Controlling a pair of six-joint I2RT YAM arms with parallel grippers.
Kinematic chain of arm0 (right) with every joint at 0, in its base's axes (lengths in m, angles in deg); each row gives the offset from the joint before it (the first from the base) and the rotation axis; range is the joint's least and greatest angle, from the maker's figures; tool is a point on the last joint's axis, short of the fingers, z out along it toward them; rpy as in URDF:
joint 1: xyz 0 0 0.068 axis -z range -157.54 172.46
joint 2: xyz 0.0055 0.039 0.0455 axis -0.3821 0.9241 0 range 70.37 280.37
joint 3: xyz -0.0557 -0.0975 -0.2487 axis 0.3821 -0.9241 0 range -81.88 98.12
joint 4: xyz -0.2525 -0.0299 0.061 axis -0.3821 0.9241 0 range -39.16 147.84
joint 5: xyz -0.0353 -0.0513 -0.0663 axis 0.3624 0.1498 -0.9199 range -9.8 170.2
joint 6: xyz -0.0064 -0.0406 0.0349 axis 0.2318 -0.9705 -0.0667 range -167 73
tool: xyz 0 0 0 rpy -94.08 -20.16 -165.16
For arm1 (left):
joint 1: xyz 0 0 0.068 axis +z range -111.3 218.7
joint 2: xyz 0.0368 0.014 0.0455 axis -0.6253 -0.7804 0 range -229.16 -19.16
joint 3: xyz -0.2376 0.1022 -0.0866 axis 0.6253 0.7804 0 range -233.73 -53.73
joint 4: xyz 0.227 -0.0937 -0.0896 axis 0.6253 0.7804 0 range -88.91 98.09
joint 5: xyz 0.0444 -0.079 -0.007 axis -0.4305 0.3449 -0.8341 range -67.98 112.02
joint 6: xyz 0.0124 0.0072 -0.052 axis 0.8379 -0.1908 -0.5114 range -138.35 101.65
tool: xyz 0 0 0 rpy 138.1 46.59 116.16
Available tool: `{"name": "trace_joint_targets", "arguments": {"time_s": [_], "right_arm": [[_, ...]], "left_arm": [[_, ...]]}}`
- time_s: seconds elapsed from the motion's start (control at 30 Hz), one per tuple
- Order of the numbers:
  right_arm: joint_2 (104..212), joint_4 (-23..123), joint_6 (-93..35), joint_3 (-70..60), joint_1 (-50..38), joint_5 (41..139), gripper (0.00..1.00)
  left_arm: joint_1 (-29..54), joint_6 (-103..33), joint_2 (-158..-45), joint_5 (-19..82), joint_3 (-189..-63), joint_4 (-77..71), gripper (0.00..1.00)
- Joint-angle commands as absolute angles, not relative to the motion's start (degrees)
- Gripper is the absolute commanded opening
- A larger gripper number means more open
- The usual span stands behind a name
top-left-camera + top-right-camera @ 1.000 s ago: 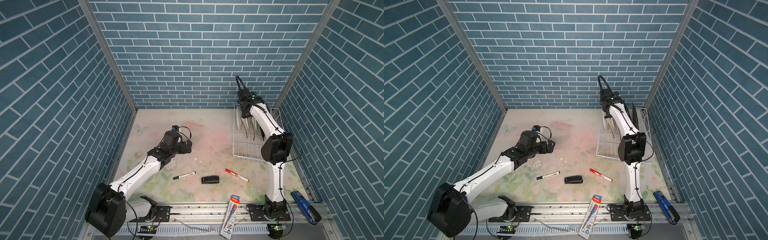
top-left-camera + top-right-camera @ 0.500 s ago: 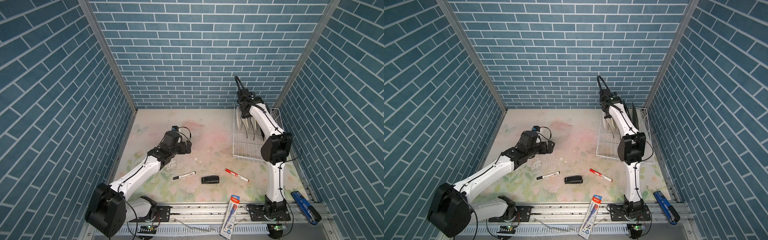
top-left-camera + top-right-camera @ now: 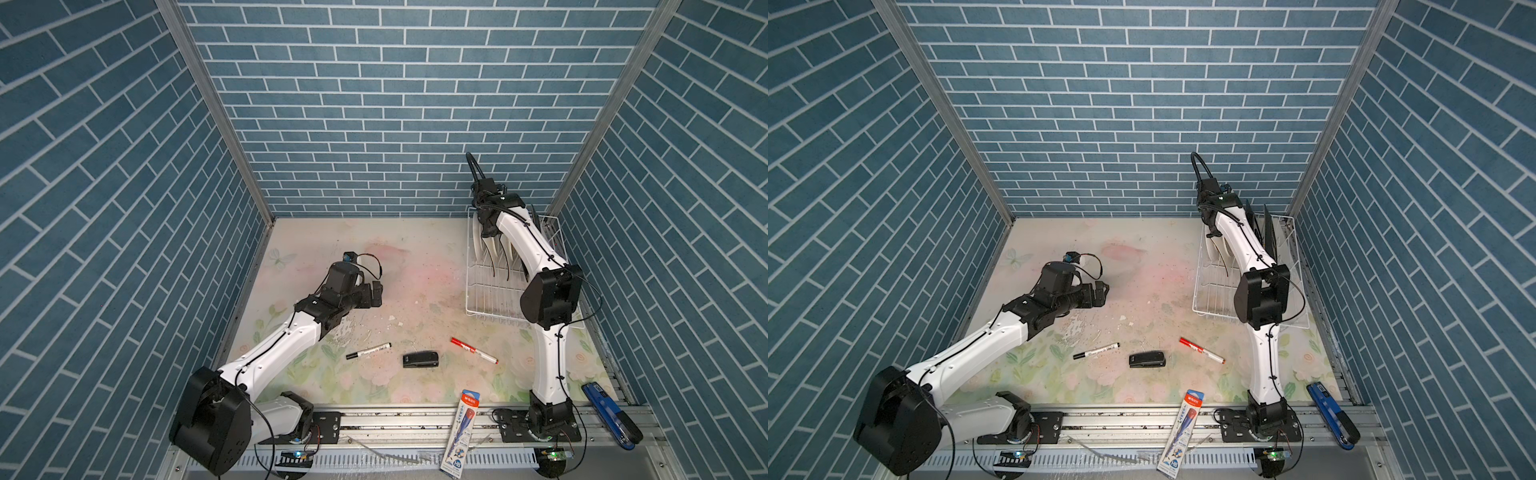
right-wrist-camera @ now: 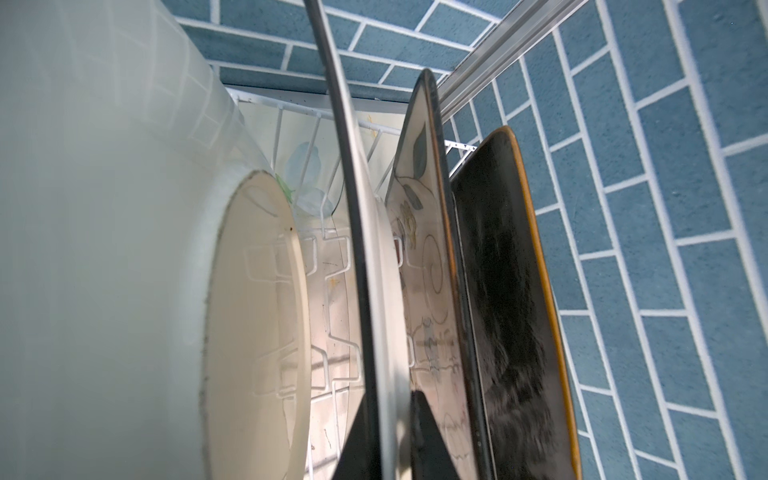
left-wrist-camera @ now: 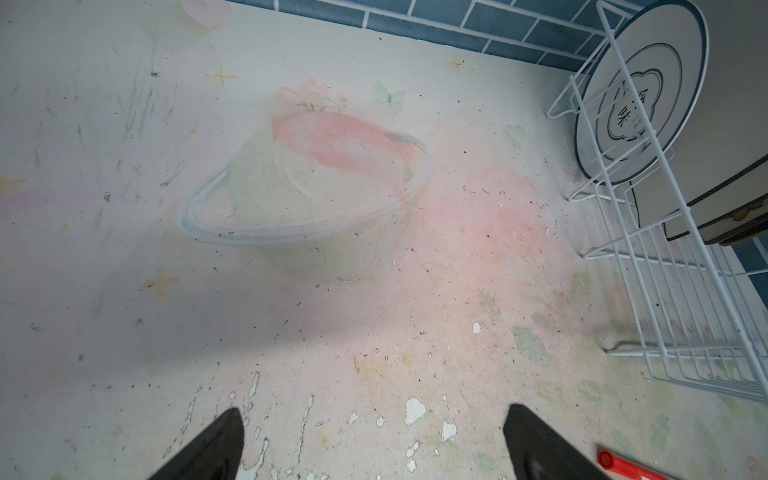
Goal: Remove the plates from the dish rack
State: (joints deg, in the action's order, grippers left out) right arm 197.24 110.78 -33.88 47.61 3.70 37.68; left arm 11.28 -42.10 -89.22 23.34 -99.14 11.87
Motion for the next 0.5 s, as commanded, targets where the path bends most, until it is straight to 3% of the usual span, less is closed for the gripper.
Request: {"name": "trace_joint_targets", "arguments": {"time_s": [0.0,0.47], "right_arm": [[196.4,107.6,-36.3,47.8,3.2,34.4,0.00],[194.2,105.7,-38.8,47.9,2.4,32.4,0.00]], "left_arm": [[10.9,-41.8,-88.2,22.8,-99.0,12.5,1.00],[10.9,-41.7,-87.5,22.5,-98.9,12.6,1.00]]}}
